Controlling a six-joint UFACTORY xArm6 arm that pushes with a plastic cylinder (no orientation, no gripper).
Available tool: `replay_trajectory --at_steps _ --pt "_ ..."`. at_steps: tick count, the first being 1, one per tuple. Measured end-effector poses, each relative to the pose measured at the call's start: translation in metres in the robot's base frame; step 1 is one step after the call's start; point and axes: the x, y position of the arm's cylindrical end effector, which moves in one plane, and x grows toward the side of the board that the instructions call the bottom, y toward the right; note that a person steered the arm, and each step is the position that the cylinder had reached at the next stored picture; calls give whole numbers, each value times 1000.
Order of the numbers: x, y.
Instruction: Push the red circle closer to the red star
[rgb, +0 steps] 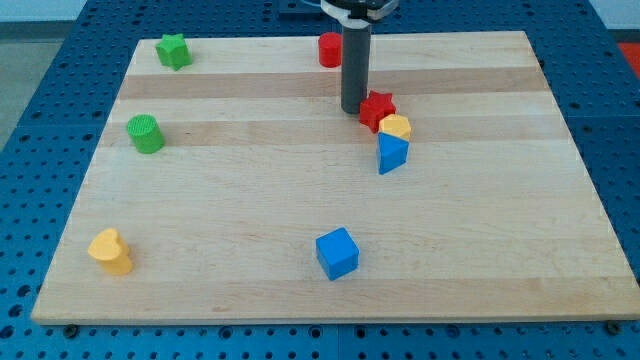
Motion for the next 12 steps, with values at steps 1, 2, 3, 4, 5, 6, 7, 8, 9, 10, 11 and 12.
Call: replay_trajectory --at_steps 1,2,3,4,5,6,7,8,9,10,11,12 --pt "6 0" --pt "7 0" --pt "-7 0" --pt "-33 0" --pt "-51 0" --pt "-59 0" --pt "-62 0" --pt "-65 0" --pt "-66 0" --pt "-66 0" --pt "-72 0" --pt "-81 11"
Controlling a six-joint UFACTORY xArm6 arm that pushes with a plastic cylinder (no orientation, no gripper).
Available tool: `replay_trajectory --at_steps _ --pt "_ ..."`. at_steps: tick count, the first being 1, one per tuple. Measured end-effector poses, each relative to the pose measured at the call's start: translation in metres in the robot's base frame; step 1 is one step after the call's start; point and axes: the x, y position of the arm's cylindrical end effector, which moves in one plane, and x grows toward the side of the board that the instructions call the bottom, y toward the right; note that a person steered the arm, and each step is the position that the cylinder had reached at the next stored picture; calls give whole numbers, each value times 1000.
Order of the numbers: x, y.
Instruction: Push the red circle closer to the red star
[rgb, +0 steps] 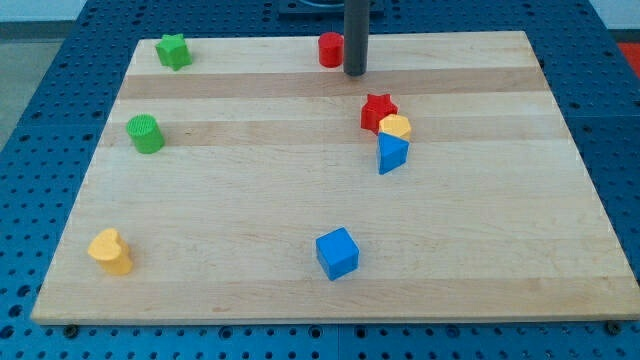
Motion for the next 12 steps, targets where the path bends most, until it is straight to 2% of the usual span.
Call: replay_trajectory --at_steps 1,2,3,4,6,9,11,12 --pt "-4 22" --pt "-29 33" --pt "-61 34" --pt "-73 4" --pt "-70 -55" --pt "-8 -62" --pt "-53 -30" --pt "-49 -18"
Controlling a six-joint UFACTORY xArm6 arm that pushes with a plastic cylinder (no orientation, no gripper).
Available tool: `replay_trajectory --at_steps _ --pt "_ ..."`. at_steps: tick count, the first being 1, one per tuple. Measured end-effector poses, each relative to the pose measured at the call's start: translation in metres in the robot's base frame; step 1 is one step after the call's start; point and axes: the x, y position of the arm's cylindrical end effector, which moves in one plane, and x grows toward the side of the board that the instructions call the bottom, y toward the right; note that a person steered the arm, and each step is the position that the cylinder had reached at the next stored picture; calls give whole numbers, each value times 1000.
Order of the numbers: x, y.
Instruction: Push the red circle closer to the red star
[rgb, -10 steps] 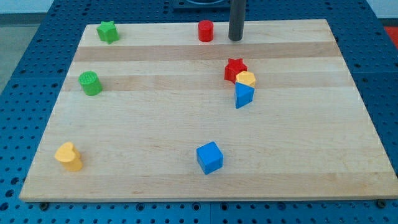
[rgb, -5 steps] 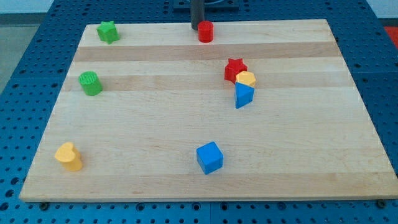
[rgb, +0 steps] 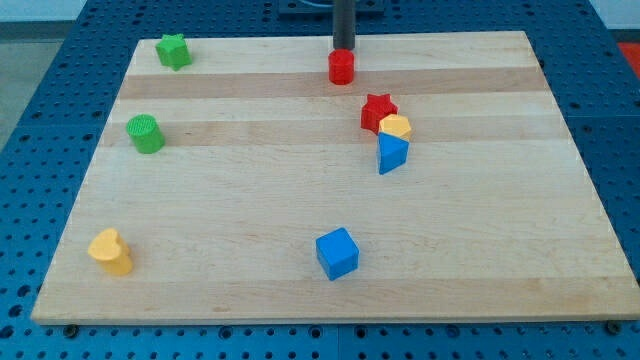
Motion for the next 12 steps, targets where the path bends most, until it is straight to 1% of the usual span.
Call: replay_trajectory --at_steps 3,4,5,7,8,9,10,11,12 --pt "64 -1" --pt "68 -8" --pt "68 -32" --pt "84 -70" --pt "96 -76" --pt "97 -75" --pt "83 -72" --pt "85 -72" --pt "105 -72"
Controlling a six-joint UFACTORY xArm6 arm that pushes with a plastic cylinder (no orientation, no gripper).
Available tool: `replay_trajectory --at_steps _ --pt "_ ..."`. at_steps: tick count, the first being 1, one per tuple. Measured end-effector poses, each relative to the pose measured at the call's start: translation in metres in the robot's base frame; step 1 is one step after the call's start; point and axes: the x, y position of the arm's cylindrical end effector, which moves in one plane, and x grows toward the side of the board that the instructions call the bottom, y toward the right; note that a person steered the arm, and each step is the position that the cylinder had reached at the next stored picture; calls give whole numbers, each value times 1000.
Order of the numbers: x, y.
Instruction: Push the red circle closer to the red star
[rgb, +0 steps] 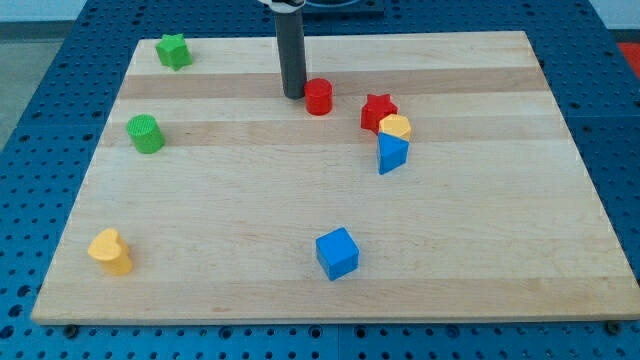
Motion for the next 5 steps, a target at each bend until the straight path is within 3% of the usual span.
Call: replay_trajectory --at_steps 5 --pt "20 35"
